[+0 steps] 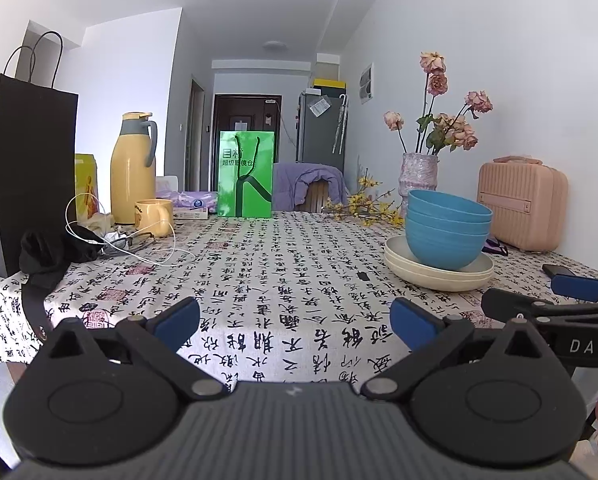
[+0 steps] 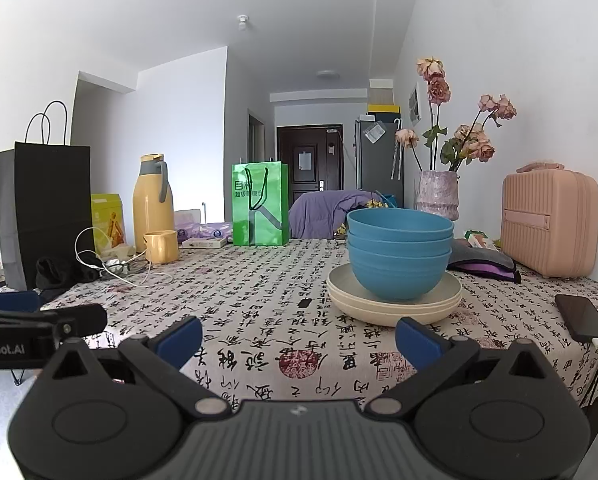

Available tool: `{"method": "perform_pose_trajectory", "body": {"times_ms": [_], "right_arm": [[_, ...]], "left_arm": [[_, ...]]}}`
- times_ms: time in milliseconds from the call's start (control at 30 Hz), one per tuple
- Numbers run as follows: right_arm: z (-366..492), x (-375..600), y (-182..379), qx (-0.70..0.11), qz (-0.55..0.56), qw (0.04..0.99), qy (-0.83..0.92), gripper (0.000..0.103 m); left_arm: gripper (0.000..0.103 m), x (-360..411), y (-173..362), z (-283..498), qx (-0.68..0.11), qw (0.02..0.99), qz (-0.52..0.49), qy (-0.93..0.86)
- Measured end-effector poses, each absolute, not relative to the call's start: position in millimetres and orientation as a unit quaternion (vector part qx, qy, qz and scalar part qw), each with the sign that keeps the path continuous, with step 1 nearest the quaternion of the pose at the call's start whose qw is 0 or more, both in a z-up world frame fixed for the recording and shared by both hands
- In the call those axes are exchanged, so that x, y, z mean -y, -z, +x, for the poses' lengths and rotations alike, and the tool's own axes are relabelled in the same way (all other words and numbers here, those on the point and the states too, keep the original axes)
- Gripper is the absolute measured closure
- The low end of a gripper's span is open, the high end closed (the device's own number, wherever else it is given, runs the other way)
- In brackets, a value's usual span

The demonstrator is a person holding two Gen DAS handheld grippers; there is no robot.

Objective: Organize plates and bowls

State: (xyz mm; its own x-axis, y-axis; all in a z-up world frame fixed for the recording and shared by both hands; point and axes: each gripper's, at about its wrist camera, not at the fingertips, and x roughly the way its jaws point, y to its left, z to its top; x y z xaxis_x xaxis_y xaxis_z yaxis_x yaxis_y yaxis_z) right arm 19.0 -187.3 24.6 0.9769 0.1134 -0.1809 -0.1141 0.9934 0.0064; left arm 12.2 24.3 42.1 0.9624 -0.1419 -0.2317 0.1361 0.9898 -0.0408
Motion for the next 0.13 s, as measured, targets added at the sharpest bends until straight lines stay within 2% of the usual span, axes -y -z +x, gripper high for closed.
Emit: {"method": "perform_pose_trajectory", "body": {"times_ms": [133], "right_arm": [[19.4, 187.0, -24.9, -0.09, -0.003, 0.994, -0.057, 0.0]], "left_arm": [[0.0, -24.4, -42.4, 12.4, -0.118, 0.99, -0.012, 0.071]]}}
